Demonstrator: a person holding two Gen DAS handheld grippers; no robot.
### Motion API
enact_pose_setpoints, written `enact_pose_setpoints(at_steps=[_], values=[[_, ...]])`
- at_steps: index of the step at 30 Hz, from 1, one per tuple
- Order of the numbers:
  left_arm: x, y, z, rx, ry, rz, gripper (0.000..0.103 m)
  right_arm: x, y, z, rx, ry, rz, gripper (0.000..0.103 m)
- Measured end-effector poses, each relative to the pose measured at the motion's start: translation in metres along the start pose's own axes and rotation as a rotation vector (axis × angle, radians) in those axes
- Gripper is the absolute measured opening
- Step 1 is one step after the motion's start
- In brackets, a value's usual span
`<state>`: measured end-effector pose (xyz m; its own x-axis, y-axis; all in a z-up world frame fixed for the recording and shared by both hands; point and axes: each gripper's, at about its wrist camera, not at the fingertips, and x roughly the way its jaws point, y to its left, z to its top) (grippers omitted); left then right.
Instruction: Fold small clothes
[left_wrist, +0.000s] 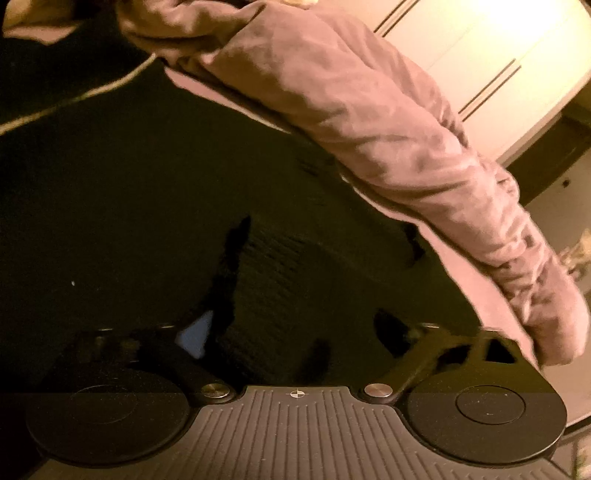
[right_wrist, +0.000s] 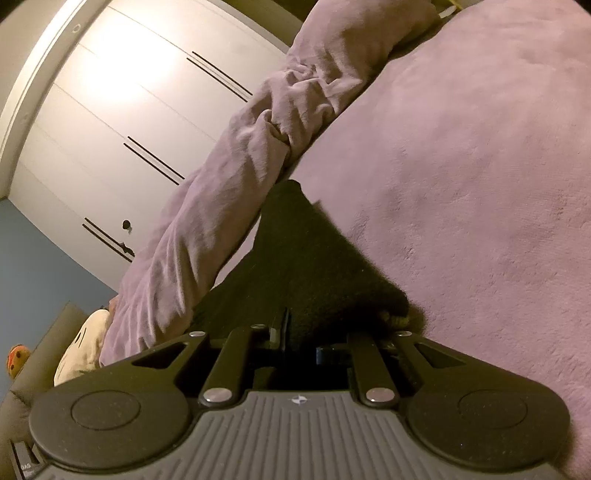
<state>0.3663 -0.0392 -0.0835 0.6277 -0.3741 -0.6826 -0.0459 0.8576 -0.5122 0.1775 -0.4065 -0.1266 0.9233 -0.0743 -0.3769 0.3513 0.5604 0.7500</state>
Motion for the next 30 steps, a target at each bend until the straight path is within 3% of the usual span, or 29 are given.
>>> enact_pose_setpoints(at_steps=[2, 3, 5, 6, 12, 15, 17, 19, 24, 30], values=[[0.001, -0.004, -0.001, 0.031, 0.014, 0.004, 0.063, -0.001, -0.001, 0.001, 0.01, 0.004, 0.007, 0.013], [0.002, -0.004, -0.001, 0.038, 0.022, 0.012, 0.059, -0.003, -0.002, 0.003, 0.023, 0.007, 0.019, 0.013], [0.002, -0.004, 0.0, 0.047, 0.033, 0.027, 0.034, -0.008, -0.01, 0.006, 0.098, 0.004, 0.058, 0.019], [0.002, -0.003, 0.001, 0.042, 0.04, 0.032, 0.029, -0.011, -0.015, 0.007, 0.143, 0.002, 0.081, 0.021], [0.0, 0.008, 0.007, -0.02, 0.049, -0.011, 0.022, -0.027, -0.034, 0.01, 0.271, 0.002, 0.13, 0.035], [-0.002, 0.007, 0.006, -0.021, 0.038, -0.025, 0.02, -0.03, -0.032, 0.013, 0.257, 0.03, 0.146, 0.044], [-0.004, 0.006, 0.007, -0.018, 0.037, -0.035, 0.02, -0.04, -0.031, 0.015, 0.248, 0.051, 0.173, 0.058], [-0.007, 0.003, 0.008, -0.004, 0.028, -0.043, 0.019, -0.053, -0.032, 0.019, 0.241, 0.057, 0.19, 0.062], [-0.01, -0.003, 0.01, 0.005, 0.012, -0.043, 0.019, -0.086, -0.049, 0.026, 0.289, -0.013, 0.171, 0.062], [-0.015, -0.007, 0.011, 0.014, -0.014, -0.034, 0.019, -0.061, -0.032, 0.023, 0.246, 0.101, 0.166, 0.055]])
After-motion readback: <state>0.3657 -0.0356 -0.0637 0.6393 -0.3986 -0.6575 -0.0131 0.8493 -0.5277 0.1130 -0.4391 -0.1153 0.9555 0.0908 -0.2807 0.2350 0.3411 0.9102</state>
